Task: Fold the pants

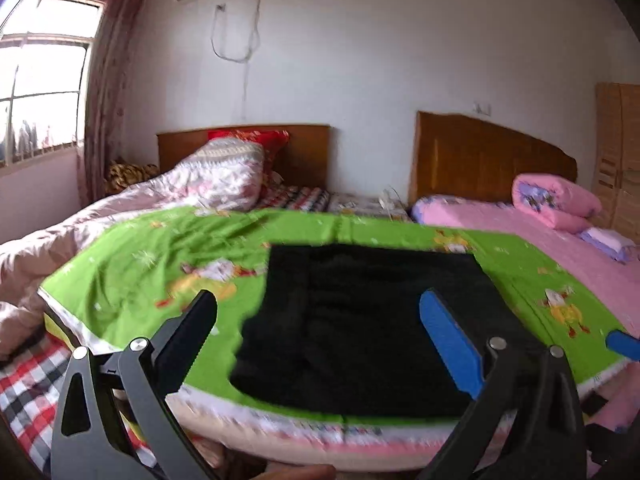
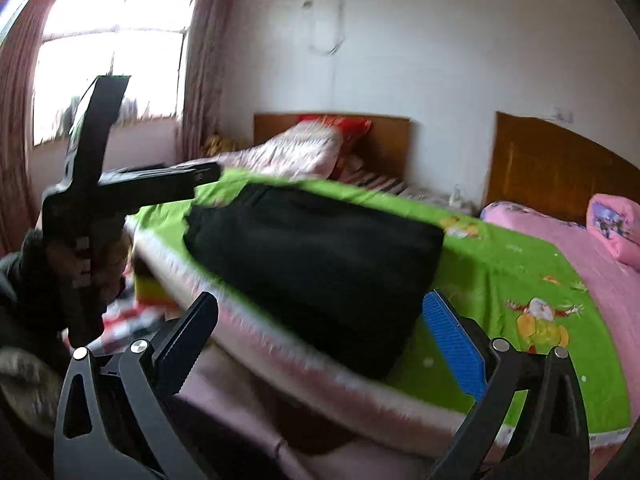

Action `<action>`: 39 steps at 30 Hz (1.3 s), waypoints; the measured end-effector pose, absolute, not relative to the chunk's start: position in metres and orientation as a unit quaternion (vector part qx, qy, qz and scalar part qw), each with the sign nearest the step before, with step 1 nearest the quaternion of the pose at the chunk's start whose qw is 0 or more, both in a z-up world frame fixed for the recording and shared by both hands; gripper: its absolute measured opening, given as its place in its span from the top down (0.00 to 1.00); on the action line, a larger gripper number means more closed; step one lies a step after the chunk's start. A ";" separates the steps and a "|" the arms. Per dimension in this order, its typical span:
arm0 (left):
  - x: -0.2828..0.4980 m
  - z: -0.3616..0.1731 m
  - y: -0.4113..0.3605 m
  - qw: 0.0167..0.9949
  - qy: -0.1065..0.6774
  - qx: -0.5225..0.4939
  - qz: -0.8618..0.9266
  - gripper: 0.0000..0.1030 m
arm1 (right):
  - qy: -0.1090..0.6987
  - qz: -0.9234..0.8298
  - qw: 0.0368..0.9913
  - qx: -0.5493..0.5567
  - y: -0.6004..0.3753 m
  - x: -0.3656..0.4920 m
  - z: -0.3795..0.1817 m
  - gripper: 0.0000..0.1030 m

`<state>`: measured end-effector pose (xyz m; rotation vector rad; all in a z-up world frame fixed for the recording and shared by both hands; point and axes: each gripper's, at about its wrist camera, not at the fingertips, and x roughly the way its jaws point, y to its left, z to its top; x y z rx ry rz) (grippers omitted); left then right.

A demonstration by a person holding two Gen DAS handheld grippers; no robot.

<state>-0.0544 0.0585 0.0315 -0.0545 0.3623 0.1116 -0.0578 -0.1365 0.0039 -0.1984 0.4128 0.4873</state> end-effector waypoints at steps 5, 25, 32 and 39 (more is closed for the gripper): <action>-0.061 0.009 0.039 0.980 0.196 -0.005 0.043 0.01 | 0.205 0.211 0.955 -0.048 -0.158 -0.055 0.005 0.04; -0.058 0.000 0.041 0.977 0.203 0.003 0.069 0.01 | 0.206 0.183 0.961 -0.027 -0.162 -0.050 0.003 0.04; -0.056 -0.002 0.041 0.976 0.207 0.006 0.070 0.01 | 0.210 0.185 0.960 -0.028 -0.160 -0.051 0.002 0.04; -0.055 -0.003 0.041 0.975 0.208 0.009 0.071 0.01 | 0.213 0.186 0.959 -0.025 -0.160 -0.049 0.001 0.04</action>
